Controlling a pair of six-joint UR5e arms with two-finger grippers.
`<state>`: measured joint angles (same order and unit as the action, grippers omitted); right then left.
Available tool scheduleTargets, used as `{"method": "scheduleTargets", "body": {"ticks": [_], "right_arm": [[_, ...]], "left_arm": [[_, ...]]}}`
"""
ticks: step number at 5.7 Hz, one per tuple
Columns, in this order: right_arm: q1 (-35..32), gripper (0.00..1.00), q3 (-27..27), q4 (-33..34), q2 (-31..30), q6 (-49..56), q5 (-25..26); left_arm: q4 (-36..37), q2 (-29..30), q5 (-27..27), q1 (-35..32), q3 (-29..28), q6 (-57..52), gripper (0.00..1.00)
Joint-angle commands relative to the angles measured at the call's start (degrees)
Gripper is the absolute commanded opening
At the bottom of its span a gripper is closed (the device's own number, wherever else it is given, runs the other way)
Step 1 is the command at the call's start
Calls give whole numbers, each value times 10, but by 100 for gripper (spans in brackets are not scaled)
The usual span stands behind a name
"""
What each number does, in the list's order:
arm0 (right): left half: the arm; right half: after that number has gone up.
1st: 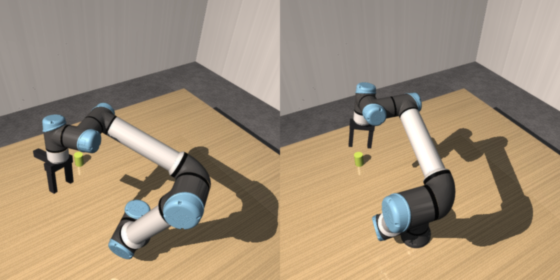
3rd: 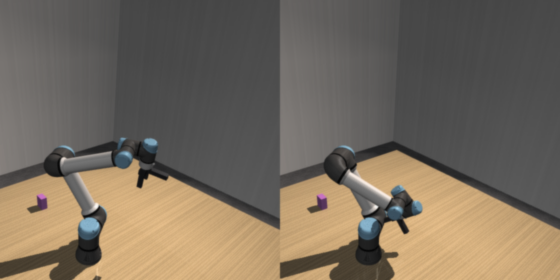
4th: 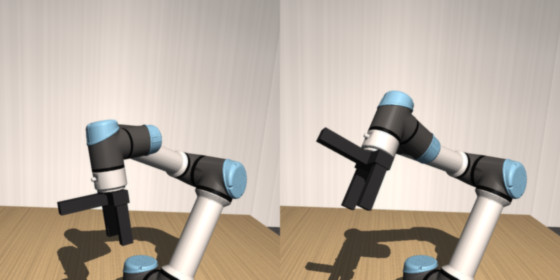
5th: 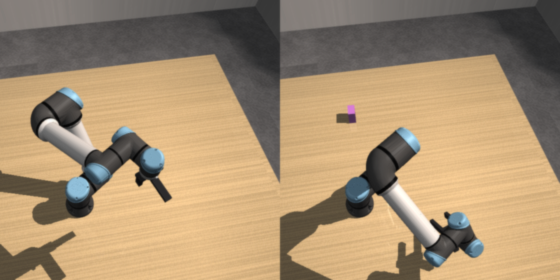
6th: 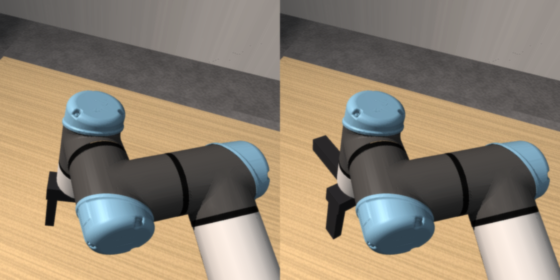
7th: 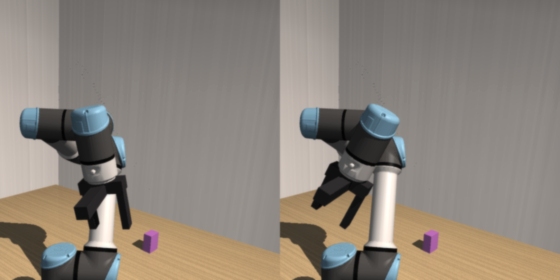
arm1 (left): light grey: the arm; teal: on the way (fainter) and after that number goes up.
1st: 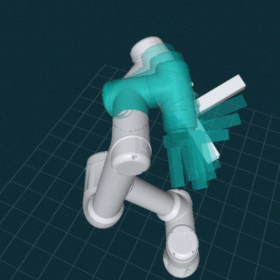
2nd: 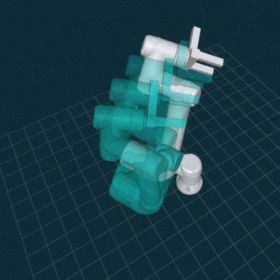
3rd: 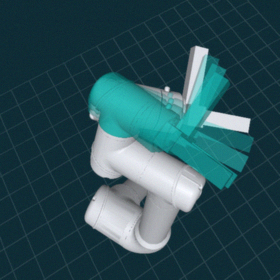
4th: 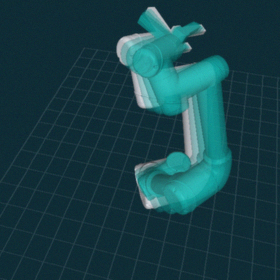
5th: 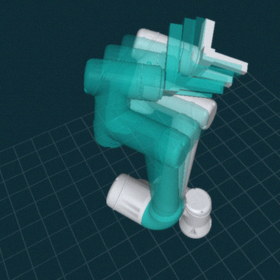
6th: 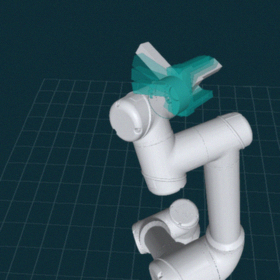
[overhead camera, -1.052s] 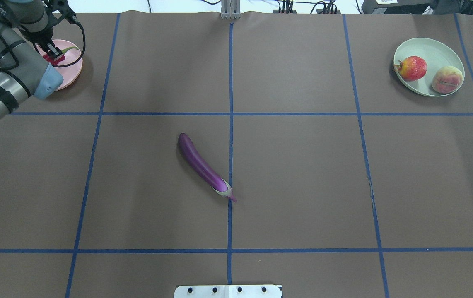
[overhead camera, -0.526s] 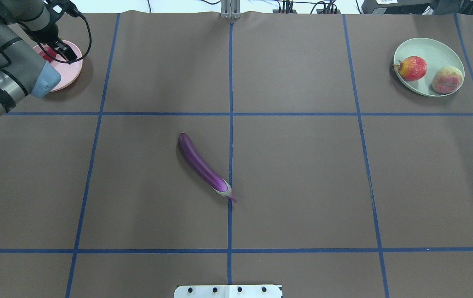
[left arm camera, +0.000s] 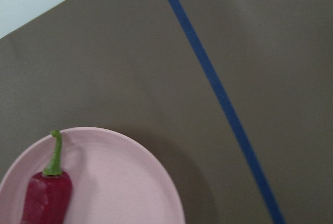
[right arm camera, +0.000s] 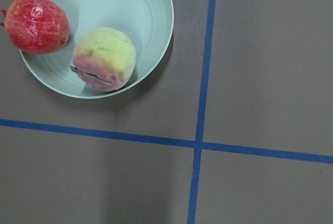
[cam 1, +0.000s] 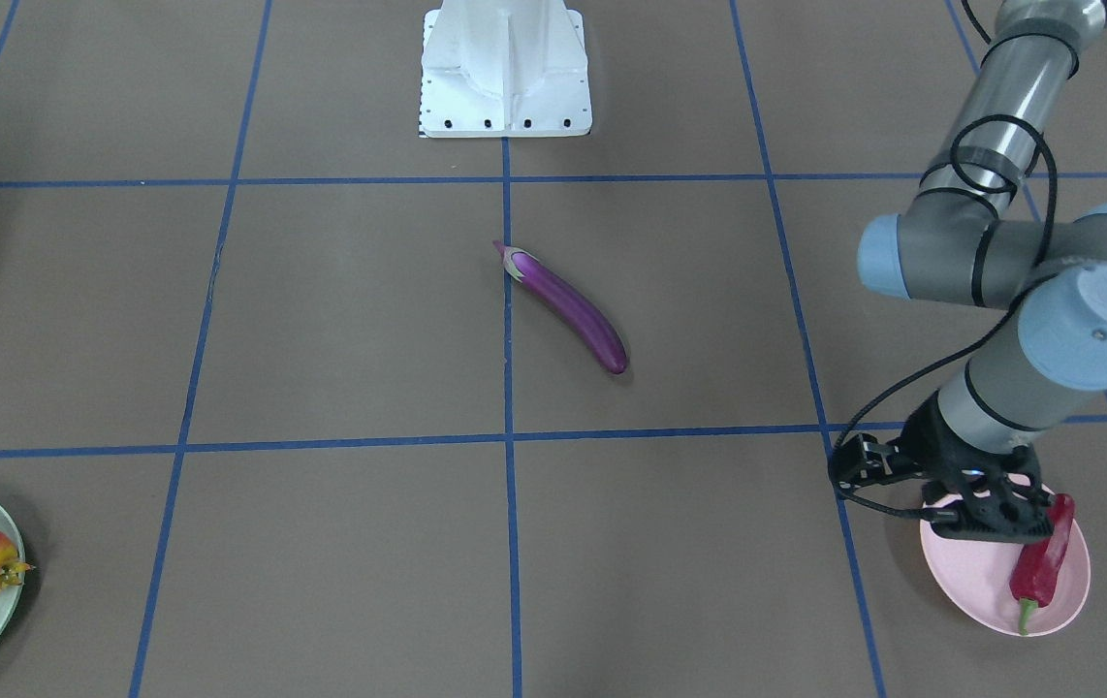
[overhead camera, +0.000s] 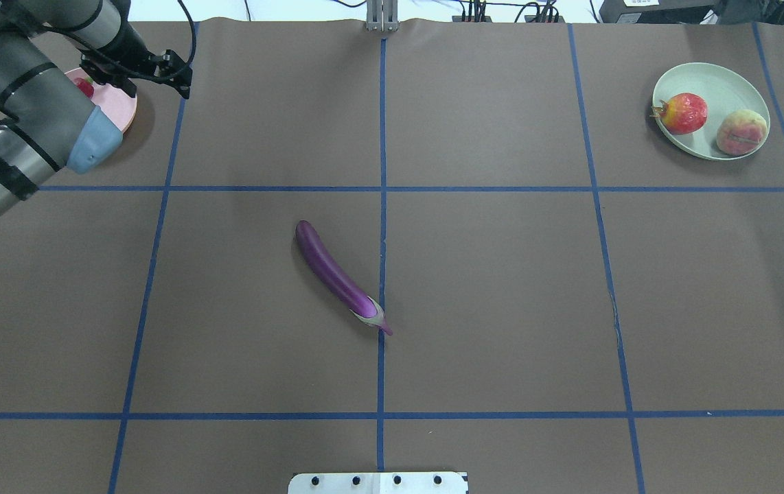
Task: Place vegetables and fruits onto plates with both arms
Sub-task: 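Open the left gripper to drop the pepper onto the pink plate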
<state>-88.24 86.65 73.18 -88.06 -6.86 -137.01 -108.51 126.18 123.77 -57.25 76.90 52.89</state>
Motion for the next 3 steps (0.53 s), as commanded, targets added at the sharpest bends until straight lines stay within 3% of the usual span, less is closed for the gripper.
{"method": "scheduleTargets", "body": {"ticks": [1,3], "right_arm": [[0,100,0,-1,0,0,1],[1,100,-1,-1,-2,1,2]], "left_arm": [[1,-21,-9,96,105,279,100],[34,-18,-106,213,139,411,100]]}}
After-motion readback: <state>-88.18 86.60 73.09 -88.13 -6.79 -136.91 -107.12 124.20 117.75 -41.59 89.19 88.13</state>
